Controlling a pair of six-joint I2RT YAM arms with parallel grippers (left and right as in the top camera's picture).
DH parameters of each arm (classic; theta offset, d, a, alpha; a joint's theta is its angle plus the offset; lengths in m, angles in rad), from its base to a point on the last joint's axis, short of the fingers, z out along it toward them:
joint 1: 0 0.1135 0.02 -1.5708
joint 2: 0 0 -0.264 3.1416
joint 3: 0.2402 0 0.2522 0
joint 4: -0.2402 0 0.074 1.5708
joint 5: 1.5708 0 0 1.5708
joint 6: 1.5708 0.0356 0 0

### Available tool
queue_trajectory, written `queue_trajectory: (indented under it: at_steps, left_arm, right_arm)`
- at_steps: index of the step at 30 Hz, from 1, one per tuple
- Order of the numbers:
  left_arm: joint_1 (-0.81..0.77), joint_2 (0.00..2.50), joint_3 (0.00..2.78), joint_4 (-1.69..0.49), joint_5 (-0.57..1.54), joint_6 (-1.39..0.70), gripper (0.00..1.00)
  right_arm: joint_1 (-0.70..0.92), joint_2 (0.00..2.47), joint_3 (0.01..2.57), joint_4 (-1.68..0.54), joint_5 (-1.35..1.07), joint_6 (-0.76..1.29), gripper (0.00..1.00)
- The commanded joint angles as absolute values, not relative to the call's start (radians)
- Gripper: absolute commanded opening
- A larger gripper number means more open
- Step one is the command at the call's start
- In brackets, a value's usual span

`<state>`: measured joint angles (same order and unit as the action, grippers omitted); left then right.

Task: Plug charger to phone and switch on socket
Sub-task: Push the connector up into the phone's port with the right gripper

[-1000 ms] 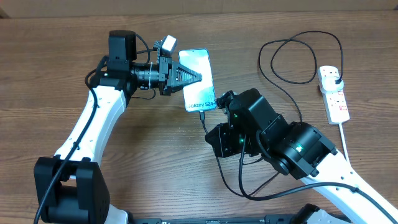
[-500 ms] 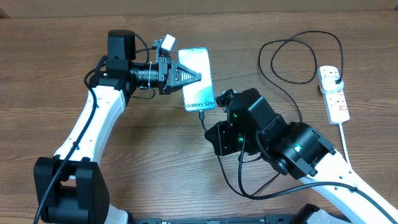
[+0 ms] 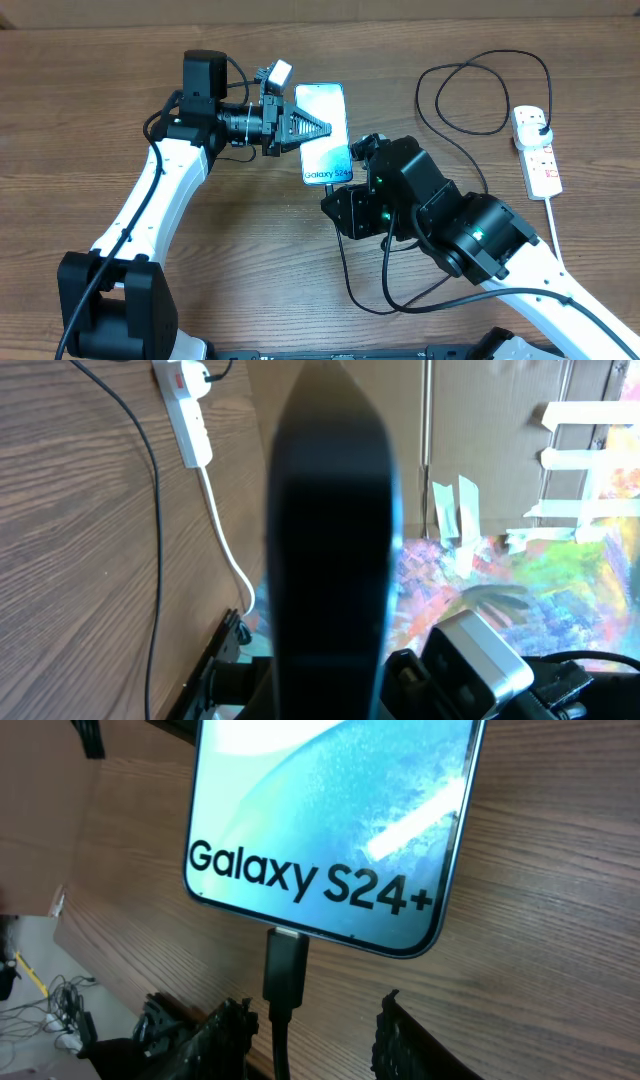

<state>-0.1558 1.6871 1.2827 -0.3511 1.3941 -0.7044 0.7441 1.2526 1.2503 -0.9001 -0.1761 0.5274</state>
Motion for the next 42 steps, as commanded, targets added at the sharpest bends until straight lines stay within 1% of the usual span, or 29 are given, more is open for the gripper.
queue_trajectory:
  at_steps: [1, 3, 6, 7, 8, 10, 16, 22, 25, 28, 33, 37, 42]
  left_arm:
    - [-0.158, 1.678, 1.291, -0.347, 1.398, -0.719, 0.04]
    - [-0.158, 1.678, 1.291, -0.347, 1.384, -0.719, 0.04]
    - [-0.158, 1.678, 1.291, -0.347, 1.380, -0.719, 0.04]
    - [-0.158, 1.678, 1.291, -0.347, 1.380, -0.719, 0.04]
    - [-0.158, 1.678, 1.291, -0.347, 1.380, -0.718, 0.04]
    - [-0.158, 1.678, 1.291, -0.347, 1.380, -0.718, 0.04]
    - [-0.158, 1.678, 1.291, -0.347, 1.380, -0.718, 0.05]
    - [-0.158, 1.678, 1.291, -0.348, 1.412, -0.715, 0.04]
    - [-0.158, 1.678, 1.291, -0.347, 1.472, -0.668, 0.04]
    - [-0.158, 1.678, 1.291, -0.348, 1.533, -0.623, 0.04]
    - [-0.158, 1.678, 1.291, -0.356, 1.563, -0.604, 0.04]
    - [-0.159, 1.678, 1.291, -0.426, 1.581, -0.544, 0.04]
    - [-0.159, 1.678, 1.291, -0.533, 1.581, -0.459, 0.04]
  right_arm:
    - [0.741, 1.271, 1.262, -0.891, -0.221, 0.536, 0.42]
    - [0.741, 1.274, 1.262, -0.892, -0.238, 0.553, 0.41]
    - [0.740, 1.274, 1.262, -0.891, -0.237, 0.553, 0.35]
    - [0.741, 1.274, 1.262, -0.891, -0.237, 0.554, 0.32]
    - [0.741, 1.274, 1.262, -0.891, -0.237, 0.554, 0.26]
    - [0.741, 1.274, 1.262, -0.892, -0.238, 0.554, 0.19]
    - [0.740, 1.274, 1.262, -0.886, -0.233, 0.599, 0.04]
    - [0.740, 1.274, 1.262, -0.855, -0.157, 0.598, 0.04]
    - [0.738, 1.274, 1.262, -0.809, -0.157, 0.589, 0.04]
    - [0.738, 1.274, 1.264, -0.771, -0.157, 0.534, 0.04]
    - [0.738, 1.274, 1.265, -0.734, -0.152, 0.522, 0.04]
    - [0.737, 1.274, 1.265, -0.725, -0.115, 0.521, 0.04]
    - [0.736, 1.274, 1.294, -0.708, -0.113, 0.471, 0.04]
